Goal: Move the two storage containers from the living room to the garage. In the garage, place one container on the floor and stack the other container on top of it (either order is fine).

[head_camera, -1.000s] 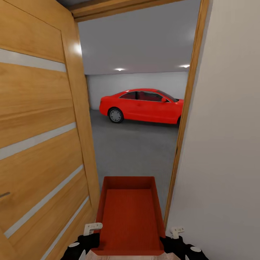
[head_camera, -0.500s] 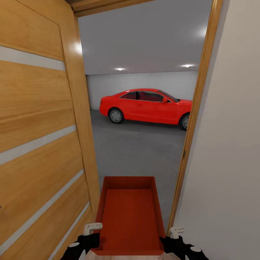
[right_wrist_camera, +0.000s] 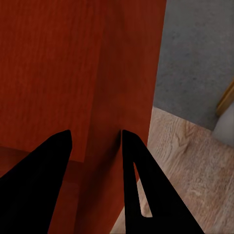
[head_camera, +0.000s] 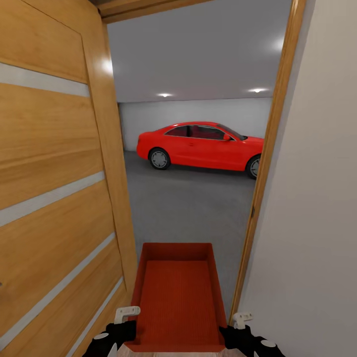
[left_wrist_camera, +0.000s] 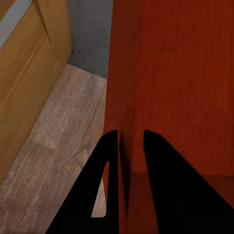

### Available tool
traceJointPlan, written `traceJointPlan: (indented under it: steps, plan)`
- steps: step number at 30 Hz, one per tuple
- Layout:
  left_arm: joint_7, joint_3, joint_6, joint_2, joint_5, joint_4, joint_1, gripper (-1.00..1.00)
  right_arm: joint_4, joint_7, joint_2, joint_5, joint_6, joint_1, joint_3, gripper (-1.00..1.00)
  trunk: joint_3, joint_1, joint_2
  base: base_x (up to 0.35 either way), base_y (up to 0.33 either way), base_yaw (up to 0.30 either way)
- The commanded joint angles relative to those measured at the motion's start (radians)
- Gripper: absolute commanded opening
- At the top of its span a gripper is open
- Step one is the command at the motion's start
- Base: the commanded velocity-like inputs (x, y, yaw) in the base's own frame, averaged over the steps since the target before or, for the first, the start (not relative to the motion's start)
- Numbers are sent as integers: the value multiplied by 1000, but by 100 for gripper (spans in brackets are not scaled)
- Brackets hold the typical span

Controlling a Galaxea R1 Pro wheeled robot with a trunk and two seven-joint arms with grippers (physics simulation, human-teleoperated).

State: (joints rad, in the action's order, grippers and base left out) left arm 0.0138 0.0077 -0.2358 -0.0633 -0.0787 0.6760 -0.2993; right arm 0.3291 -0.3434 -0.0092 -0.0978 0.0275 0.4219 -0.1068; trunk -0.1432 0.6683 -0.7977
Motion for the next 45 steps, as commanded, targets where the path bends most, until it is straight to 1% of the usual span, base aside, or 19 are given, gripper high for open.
traceJointPlan:
  steps: [1, 8, 24, 32, 45]
  plan:
    - [5, 8, 4, -13, 0, 4, -1, -100, -4, -7, 11, -22, 2, 0, -6, -100, -2, 0, -1, 0, 0, 0]
    - [5, 8, 4, -13, 0, 4, -1, -100, -6, -3, 11, -22, -1, 0, -5, -100, -2, 0, -1, 0, 0, -81]
    - [5, 8, 4, -13, 0, 4, -1, -100, -5, -3, 11, -22, -1, 0, -7, -100, 3, 0, -1, 0, 0, -253]
    - [5, 8, 4, -13, 0, 4, -1, -100, -5, -3, 11, -22, 0, 0, -7, -100, 4, 0, -1, 0, 44, -25]
    - [5, 8, 4, -13, 0, 5, -1, -100, -5, -5, 11, -22, 0, 0, -7, -100, 4, 0, -1, 0, 250, 0]
